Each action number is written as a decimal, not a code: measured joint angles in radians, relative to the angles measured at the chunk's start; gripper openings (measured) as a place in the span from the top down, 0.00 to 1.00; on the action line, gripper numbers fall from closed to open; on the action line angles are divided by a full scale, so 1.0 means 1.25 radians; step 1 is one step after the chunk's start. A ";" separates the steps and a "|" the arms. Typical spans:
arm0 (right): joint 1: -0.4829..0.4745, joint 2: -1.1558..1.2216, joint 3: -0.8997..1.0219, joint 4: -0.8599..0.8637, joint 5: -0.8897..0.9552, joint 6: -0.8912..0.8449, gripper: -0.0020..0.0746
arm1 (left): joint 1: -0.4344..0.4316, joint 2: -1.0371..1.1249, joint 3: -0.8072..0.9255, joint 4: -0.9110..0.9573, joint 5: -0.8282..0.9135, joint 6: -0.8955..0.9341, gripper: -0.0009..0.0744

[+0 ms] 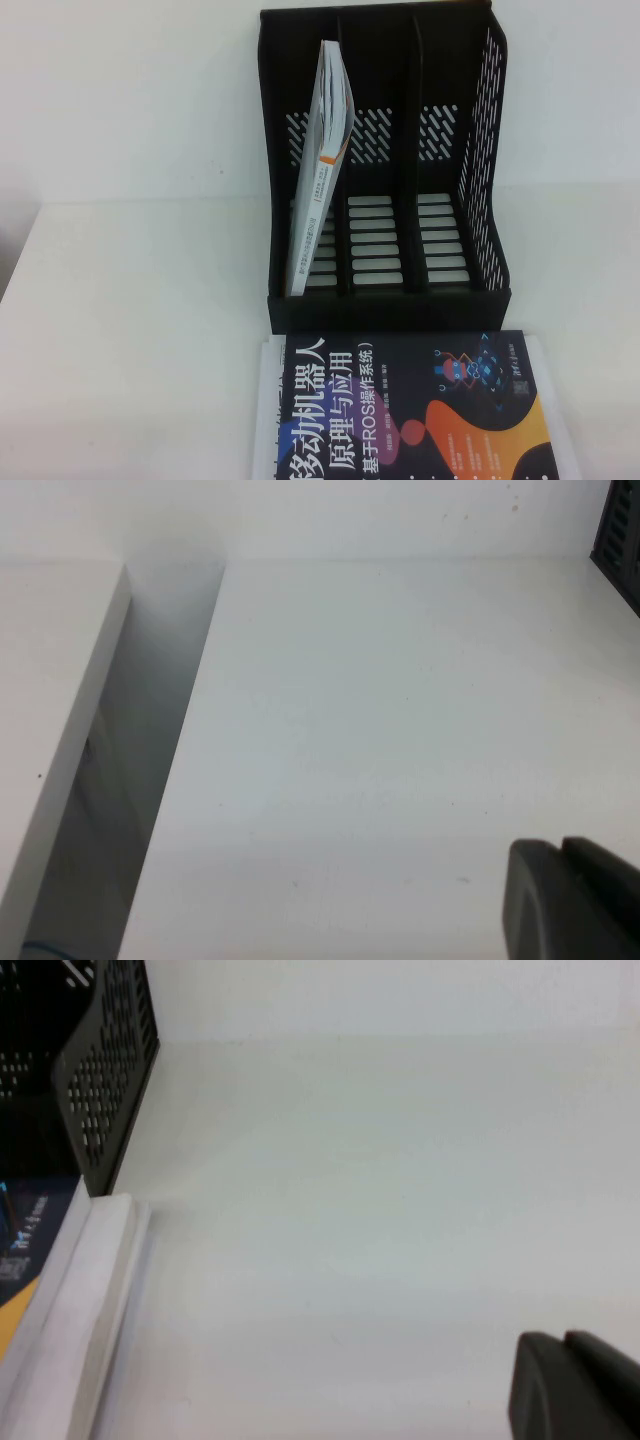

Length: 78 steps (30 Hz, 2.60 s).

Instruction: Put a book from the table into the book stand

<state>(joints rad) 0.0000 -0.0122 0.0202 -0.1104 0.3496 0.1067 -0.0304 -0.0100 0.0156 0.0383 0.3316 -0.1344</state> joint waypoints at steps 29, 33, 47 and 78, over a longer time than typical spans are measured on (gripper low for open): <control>0.000 0.000 0.000 0.000 0.000 0.000 0.98 | 0.000 0.000 0.000 0.000 0.000 0.000 0.99; 0.000 0.000 0.000 0.000 0.000 0.000 0.98 | 0.000 0.000 0.000 0.000 0.000 0.000 0.99; 0.000 0.000 0.000 0.000 0.000 0.000 0.98 | 0.000 0.000 0.000 0.000 0.000 0.000 0.99; 0.000 0.000 0.006 0.019 -0.683 0.172 0.98 | 0.000 -0.002 0.005 -0.003 -0.744 0.000 0.99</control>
<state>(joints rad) 0.0000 -0.0122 0.0278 -0.0860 -0.5046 0.3212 -0.0304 -0.0121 0.0216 0.0342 -0.5988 -0.1344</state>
